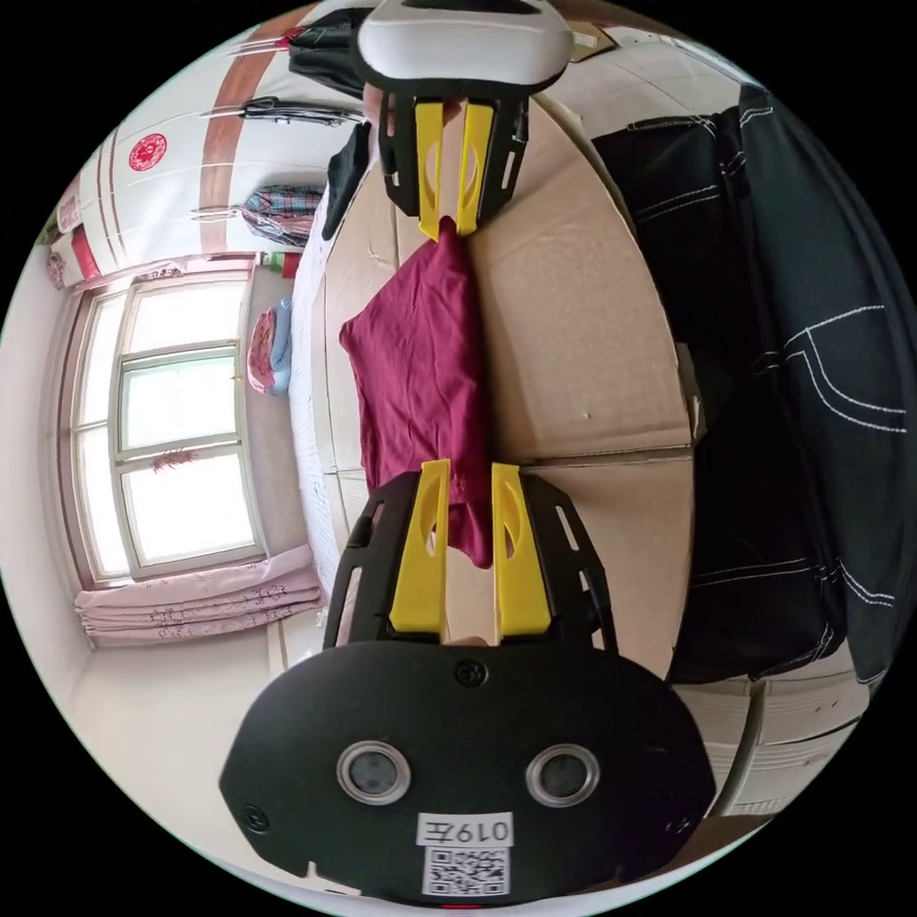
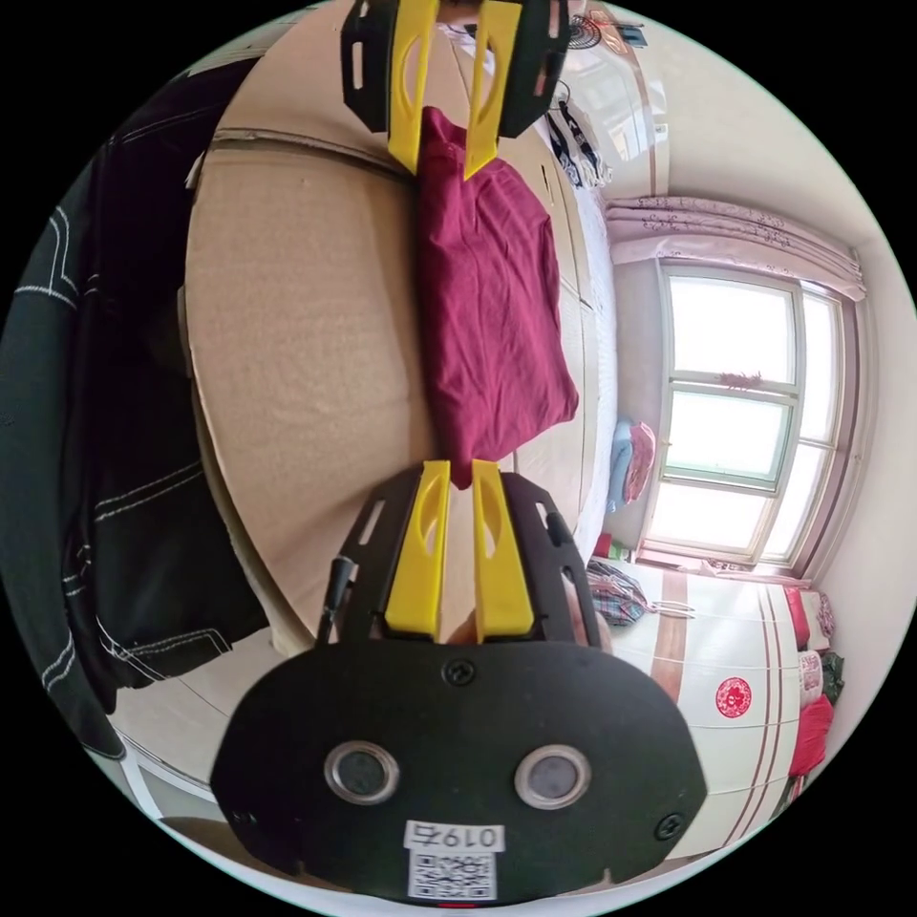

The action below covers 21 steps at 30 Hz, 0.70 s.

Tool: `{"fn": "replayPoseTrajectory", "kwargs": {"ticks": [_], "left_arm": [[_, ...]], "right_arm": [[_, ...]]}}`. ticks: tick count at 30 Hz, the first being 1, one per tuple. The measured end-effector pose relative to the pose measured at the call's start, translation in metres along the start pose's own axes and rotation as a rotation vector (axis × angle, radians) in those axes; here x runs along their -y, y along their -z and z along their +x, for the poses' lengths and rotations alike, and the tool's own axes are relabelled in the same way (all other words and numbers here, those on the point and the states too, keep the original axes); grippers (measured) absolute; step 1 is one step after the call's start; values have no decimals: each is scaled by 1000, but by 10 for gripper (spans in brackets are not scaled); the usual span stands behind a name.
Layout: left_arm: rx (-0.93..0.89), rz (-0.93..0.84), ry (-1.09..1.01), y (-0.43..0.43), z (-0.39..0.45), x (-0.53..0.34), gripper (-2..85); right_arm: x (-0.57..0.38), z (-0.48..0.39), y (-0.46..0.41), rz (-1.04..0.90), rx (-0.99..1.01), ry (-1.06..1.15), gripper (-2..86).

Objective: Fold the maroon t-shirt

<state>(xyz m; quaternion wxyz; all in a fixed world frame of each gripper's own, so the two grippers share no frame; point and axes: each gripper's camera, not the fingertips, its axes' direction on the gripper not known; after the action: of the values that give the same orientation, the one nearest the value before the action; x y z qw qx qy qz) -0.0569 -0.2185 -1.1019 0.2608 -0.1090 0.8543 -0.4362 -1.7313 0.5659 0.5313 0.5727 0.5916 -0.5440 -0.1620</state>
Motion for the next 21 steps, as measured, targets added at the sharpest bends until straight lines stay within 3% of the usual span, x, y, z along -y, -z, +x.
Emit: {"fn": "replayPoseTrajectory", "kwargs": {"ticks": [10, 21], "left_arm": [[-12, -22, -15, 0, -10, -16, 13], [-37, -45, 95, 6, -41, -52, 33]], "right_arm": [[-4, -16, 27, 11, -14, 45, 9], [-17, -28, 66, 8, -73, 21, 49]]}}
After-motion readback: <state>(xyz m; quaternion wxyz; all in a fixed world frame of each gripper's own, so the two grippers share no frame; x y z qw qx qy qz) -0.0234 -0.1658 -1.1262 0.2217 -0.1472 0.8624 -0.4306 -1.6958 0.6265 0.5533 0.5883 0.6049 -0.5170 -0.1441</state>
